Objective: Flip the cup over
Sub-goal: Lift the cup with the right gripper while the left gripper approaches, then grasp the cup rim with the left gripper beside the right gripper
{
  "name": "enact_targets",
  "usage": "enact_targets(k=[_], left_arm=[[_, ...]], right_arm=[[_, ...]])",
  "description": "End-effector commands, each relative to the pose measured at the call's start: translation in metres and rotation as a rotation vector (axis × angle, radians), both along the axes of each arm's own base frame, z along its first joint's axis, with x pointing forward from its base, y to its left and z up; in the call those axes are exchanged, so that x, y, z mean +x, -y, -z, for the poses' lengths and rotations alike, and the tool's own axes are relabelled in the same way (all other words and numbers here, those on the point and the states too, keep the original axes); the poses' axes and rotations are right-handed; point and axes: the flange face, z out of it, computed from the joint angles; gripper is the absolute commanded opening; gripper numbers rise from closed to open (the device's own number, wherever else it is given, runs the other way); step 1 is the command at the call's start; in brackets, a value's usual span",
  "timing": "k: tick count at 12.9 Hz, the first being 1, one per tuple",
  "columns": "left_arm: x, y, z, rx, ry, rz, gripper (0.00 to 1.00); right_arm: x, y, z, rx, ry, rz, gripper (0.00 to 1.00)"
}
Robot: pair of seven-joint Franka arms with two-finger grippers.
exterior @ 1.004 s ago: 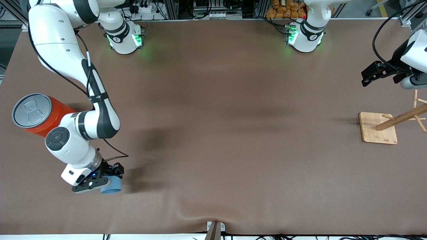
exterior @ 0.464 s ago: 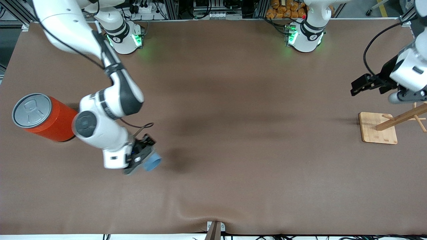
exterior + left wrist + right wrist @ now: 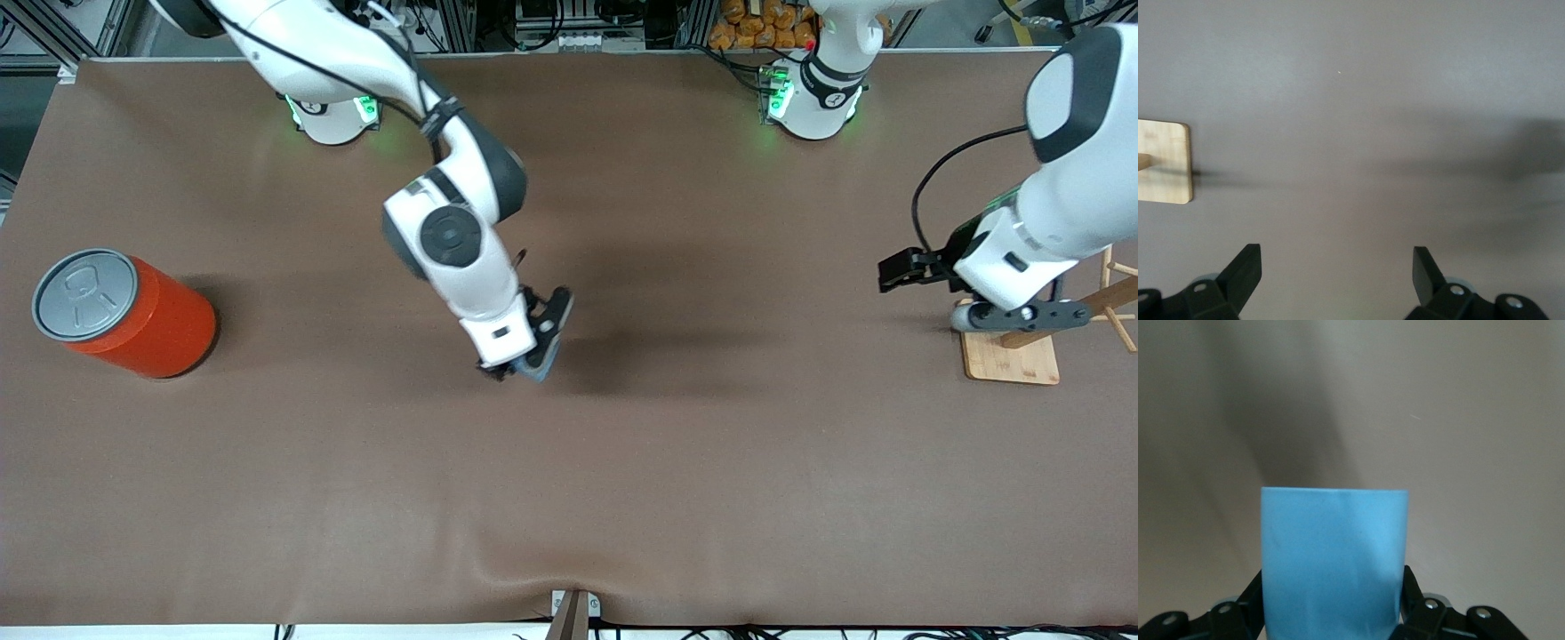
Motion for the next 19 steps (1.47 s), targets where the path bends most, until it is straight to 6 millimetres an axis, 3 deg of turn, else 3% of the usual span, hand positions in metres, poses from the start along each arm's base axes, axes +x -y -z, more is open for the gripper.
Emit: enact_targets(k=[1, 3, 7, 10, 14, 16, 17, 19], left_arm=[[0.008, 0.001, 0.018, -0.050, -0.020, -0.012, 1.00], [0.017, -0.012, 0.046, -0.180, -0.074, -0.078, 1.00], [0.014, -0.009, 0.095, -0.339, -0.072, -0.133, 1.00], [0.017, -0.013, 0.134, -0.443, -0.103, -0.134, 1.00], [0.016, -0.001, 0.184, -0.538, -0.117, -0.054, 1.00], [0.016, 0.008, 0.200, -0.616, -0.102, -0.039, 1.00], [0.017, 0.017, 0.206, -0.642, -0.092, -0.028, 0.99], [0.019, 0.038, 0.224, -0.713, -0.073, -0.067, 0.94]], right_arm=[[-0.009, -0.017, 0.022, -0.021, 0.028, -0.147, 0.44], [-0.004, -0.018, 0.042, 0.006, 0.066, -0.218, 0.44], [-0.007, -0.022, 0.073, 0.005, 0.075, -0.333, 0.44], [-0.015, -0.008, 0.106, 0.048, 0.130, -0.324, 0.44], [-0.022, -0.008, 0.119, 0.067, 0.152, -0.328, 0.44], [-0.024, -0.009, 0.125, 0.069, 0.153, -0.343, 0.45], [-0.027, -0.010, 0.128, 0.070, 0.153, -0.346, 0.51], [-0.030, -0.012, 0.132, 0.079, 0.162, -0.347, 1.00]])
